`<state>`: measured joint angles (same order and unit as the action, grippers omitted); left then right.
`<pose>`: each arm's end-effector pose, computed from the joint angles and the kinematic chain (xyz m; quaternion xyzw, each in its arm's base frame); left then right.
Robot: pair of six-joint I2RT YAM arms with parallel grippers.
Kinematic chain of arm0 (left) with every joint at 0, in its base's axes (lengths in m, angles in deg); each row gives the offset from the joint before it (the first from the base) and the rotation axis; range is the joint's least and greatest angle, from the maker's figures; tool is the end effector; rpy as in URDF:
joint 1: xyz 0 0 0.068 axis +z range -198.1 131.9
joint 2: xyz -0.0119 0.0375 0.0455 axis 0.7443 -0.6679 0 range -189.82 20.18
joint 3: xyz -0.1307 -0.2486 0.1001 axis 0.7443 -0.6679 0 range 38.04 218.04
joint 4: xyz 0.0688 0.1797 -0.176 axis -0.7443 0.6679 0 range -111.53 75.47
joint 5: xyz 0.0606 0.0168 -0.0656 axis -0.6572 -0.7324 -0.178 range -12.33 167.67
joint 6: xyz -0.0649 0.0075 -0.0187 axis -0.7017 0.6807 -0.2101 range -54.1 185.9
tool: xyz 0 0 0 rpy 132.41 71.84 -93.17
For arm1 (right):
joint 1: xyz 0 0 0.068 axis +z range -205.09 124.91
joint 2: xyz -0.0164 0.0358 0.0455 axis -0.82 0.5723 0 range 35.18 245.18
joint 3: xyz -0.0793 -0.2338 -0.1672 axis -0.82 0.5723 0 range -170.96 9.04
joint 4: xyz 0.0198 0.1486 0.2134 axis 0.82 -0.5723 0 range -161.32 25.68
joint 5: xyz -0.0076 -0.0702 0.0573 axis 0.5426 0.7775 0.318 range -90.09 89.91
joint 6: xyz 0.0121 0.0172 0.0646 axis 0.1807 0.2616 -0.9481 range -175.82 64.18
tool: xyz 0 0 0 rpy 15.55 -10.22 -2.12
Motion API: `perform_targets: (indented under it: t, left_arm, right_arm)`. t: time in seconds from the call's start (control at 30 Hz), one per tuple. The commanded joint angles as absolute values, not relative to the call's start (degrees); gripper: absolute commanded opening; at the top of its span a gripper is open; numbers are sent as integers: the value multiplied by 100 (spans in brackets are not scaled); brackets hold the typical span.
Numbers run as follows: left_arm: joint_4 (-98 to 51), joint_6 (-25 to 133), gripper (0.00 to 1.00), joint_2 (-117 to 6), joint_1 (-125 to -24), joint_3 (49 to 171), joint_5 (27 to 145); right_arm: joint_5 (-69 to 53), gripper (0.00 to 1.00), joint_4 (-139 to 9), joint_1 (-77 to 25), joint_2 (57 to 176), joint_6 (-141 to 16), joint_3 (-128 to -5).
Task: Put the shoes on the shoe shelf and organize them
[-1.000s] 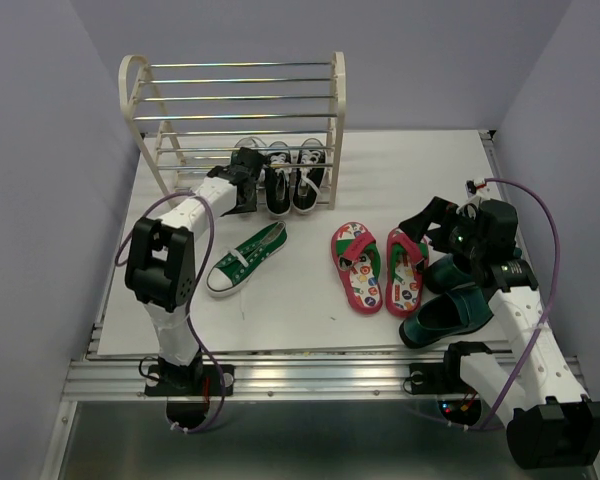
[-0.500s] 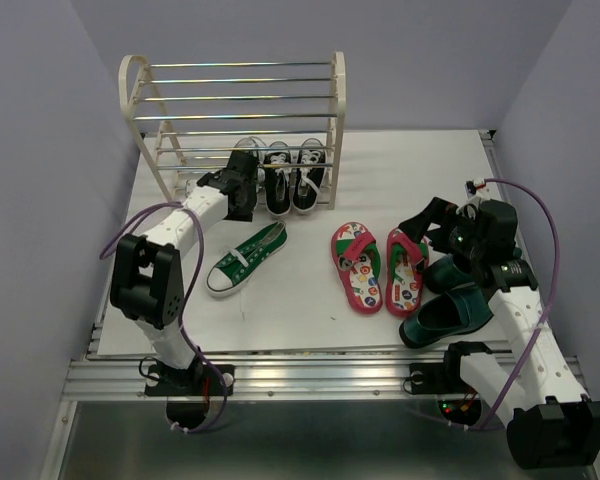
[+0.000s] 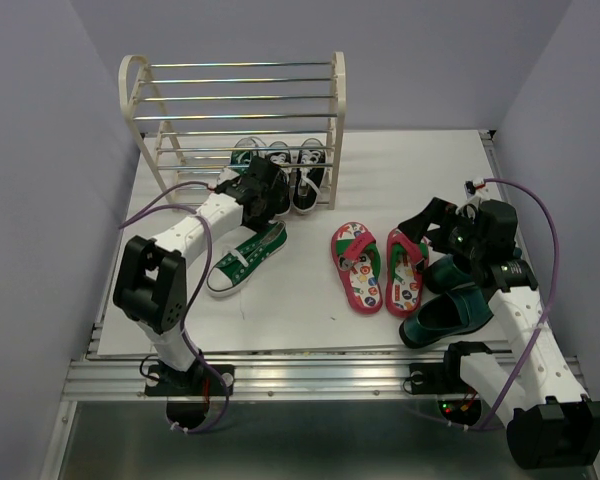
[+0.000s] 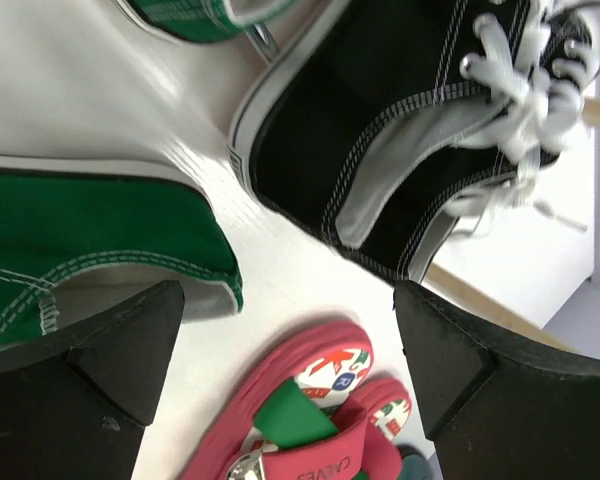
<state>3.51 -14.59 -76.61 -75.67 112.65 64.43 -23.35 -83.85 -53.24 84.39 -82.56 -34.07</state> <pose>0.3510 -0.1691 0.2717 -0.4497 0.8093 -0.2302 0.2996 0.1908 0.0277 0.3132 0.0738 0.8326 0.2941 0.4635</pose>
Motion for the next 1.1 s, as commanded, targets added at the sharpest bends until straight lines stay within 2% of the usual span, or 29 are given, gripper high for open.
perform_targets:
  t: [0.0, 0.27, 0.4, 0.6, 0.67, 0.7, 0.8, 0.83, 0.87, 0.9, 0.93, 1.07]
  left_arm:
    - [186, -1039, 99, -7465, -7771, 11284, 6387]
    - [361, -565, 99, -7685, -7886, 11187, 6229]
    - [212, -39, 88, -7878, -7921, 11405, 6308]
    - [290, 69, 81, -8177, -7965, 11354, 6361]
    - [282, 68, 76, -8265, -7965, 11345, 6369]
    - [273, 68, 72, -8282, -7965, 11345, 6378]
    - [124, 330, 52, -8344, -7983, 11450, 6475]
    - [132, 419, 35, -8362, -8000, 11485, 6458]
    - [132, 516, 25, -8379, -8026, 11520, 6449]
    - [141, 760, 9, -8379, -8070, 11581, 6431]
    - [159, 911, 0, -8397, -8088, 11617, 6422]
    - [54, 2026, 0, -8432, -8281, 11828, 6422]
  right_arm:
    - [-2443, 100, -8313, -5324, 8414, -8148, -3350]
    - [-2355, 100, -8313, -5324, 8344, -8104, -3324]
    - [-2338, 100, -8313, -5324, 8396, -8096, -3324]
    - [-2276, 100, -8313, -5324, 8370, -8078, -3332]
    - [-2233, 100, -8313, -5324, 8361, -8078, -3341]
    - [-2232, 100, -8313, -5324, 8370, -8078, -3341]
    - [-2232, 100, -8313, -5324, 8396, -8069, -3367]
    - [-2224, 100, -8313, -5324, 8396, -8069, -3367]
    - [-2215, 100, -8321, -5324, 8396, -8069, -3376]
    - [-2206, 100, -8321, -5324, 8370, -8060, -3376]
    - [-2206, 100, -8321, -5324, 8361, -8060, -3385]
    - [-2145, 100, -8313, -5324, 8326, -8052, -3368]
